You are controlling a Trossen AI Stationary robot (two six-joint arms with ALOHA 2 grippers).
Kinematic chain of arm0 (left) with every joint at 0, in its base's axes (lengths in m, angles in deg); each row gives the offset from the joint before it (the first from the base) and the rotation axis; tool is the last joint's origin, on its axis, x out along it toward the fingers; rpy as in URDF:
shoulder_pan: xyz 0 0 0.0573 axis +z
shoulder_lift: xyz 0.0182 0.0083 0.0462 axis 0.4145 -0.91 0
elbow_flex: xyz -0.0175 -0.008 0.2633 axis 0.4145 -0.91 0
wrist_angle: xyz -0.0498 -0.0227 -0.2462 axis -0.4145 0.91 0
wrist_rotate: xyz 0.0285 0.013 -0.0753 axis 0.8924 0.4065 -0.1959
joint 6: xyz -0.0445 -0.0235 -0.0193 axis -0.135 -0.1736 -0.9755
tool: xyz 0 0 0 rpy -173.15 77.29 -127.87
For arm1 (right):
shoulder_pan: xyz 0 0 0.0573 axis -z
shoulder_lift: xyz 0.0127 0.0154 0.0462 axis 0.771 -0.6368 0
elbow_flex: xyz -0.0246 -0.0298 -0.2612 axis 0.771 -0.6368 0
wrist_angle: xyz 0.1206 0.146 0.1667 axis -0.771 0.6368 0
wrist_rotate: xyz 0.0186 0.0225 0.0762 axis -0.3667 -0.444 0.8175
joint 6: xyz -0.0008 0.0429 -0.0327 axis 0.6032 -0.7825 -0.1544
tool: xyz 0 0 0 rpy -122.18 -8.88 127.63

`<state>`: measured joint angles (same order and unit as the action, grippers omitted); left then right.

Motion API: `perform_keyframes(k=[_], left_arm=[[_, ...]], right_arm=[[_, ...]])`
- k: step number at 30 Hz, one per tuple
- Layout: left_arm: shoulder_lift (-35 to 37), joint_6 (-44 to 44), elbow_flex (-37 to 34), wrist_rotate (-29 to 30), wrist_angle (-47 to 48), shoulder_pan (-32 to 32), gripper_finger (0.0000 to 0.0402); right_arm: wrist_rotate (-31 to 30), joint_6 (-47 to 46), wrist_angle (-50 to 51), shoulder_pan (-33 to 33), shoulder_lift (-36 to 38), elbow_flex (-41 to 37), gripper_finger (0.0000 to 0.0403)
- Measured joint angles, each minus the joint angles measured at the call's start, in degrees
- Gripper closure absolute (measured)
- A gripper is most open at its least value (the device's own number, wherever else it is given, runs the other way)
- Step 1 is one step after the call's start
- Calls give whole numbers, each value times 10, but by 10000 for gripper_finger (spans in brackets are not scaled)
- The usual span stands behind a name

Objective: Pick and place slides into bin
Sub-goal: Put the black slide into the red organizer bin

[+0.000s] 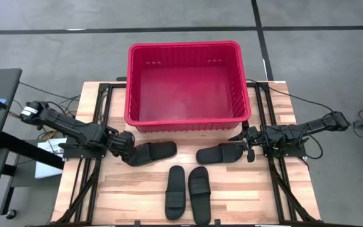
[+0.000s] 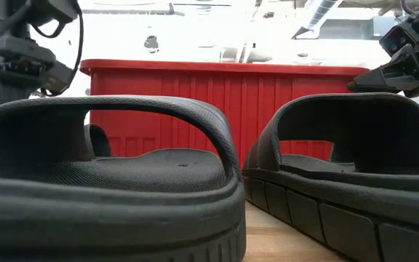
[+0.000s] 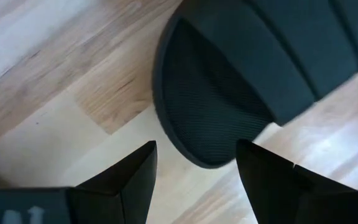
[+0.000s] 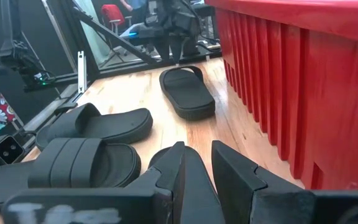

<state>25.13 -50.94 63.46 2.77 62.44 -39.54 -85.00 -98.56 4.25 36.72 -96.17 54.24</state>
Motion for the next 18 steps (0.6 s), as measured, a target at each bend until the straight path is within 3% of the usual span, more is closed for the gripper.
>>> perform_keyframes(k=[9,18], left_arm=[[-80,-6,0,5,-3,0,191],[-151,-10,1,-6,-70,0,191]], right_arm=[[0,0,0,0,0,0,332],[0,0,0,0,0,0,332]])
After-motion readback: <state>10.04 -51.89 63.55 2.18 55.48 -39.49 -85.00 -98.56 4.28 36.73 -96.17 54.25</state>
